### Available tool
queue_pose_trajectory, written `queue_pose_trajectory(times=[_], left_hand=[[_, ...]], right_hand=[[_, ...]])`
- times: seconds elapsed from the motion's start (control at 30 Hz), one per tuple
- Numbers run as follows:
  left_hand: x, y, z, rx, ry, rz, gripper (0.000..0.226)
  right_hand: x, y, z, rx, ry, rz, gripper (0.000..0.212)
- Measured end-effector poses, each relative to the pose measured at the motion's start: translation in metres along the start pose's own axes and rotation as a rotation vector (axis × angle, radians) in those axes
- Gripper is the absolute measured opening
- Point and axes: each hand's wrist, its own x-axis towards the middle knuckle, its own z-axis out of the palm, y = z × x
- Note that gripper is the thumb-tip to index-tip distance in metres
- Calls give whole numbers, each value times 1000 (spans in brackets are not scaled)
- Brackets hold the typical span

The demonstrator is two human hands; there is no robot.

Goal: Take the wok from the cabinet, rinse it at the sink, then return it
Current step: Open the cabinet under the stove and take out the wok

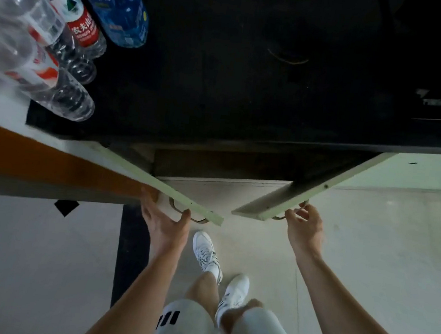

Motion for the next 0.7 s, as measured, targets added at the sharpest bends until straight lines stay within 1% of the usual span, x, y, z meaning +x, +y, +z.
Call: queue_pose_trajectory(times=[0.07,0.17,0.2,0.27,0.37,0.43,0.47,0.5,0.53,0.6,0.67,0.7], left_hand=[[-10,-16,-12,111,12,147,115],[-18,-44,-37,212,43,285,119],[-23,-52,-47,254,53,356,119],[-31,-66,-63,422,61,499,119],[-36,-75,-85,663,-10,572,113],[-36,-71,-100,793,-68,635,94],[-36,-67,-105,823,-95,665,81],[-36,-62,-109,840,-121,669,72],[-34,-57,-110,853,-143,650,70],[-32,-47,-103,928,-169,628,80],[-31,-44,-93,1050,-174,648,93],[-31,-44,-89,1103,-166,658,93]], right_hand=[[-5,18,-15,-22,-20,-43,43],[-11,41,-41,-22,6,-67,51],[-14,49,-51,-13,16,-65,56],[-19,66,-70,-23,28,-90,73],[-22,92,-101,-211,55,-276,101],[-15,104,-124,-402,82,-480,110],[-11,107,-135,-516,79,-564,112],[-8,108,-144,-621,63,-614,112],[-8,106,-154,-712,45,-643,110],[-10,103,-170,-869,37,-693,102],[-14,100,-180,-994,38,-735,92],[-18,97,-182,-1029,34,-762,84]])
